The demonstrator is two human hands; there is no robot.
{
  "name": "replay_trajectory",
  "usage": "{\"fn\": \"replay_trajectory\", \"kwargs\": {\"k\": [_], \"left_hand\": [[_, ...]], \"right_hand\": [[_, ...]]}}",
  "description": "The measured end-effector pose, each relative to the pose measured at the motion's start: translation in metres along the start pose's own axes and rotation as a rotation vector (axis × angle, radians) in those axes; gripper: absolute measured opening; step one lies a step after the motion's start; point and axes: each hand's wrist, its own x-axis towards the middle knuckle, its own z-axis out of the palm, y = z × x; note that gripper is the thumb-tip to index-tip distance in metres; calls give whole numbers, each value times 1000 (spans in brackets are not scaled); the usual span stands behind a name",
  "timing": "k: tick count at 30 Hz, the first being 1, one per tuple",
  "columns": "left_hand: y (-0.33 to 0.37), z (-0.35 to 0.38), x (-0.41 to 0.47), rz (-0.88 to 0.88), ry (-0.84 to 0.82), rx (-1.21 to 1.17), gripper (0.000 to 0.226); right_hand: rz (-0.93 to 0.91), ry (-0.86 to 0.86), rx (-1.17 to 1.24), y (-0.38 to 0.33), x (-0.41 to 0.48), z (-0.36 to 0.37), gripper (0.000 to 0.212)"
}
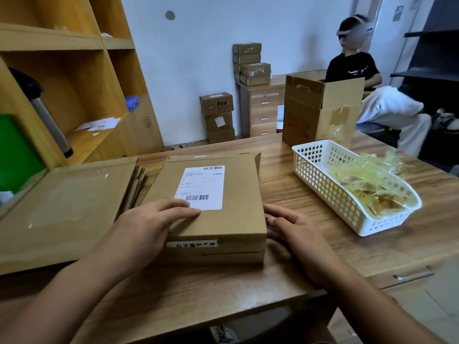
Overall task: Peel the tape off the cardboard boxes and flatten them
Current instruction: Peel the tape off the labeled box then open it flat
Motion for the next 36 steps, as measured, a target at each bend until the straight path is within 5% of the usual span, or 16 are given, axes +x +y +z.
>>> {"fn": "replay_trajectory", "kwargs": {"k": [18,25,30,36], "left_hand": [[14,3,12,-149,-50,-208,17],[22,10,23,-87,-79,-276,52],[33,13,28,-35,-85,-318,37],[41,18,27,59,-155,-173,56]], "right_hand": [[-14,22,203,7,-21,12,31],[-27,28,237,6,-18,11,33],[-100,63,256,6,-12,12,36],[-229,138,204,6,-4,20,42]]}}
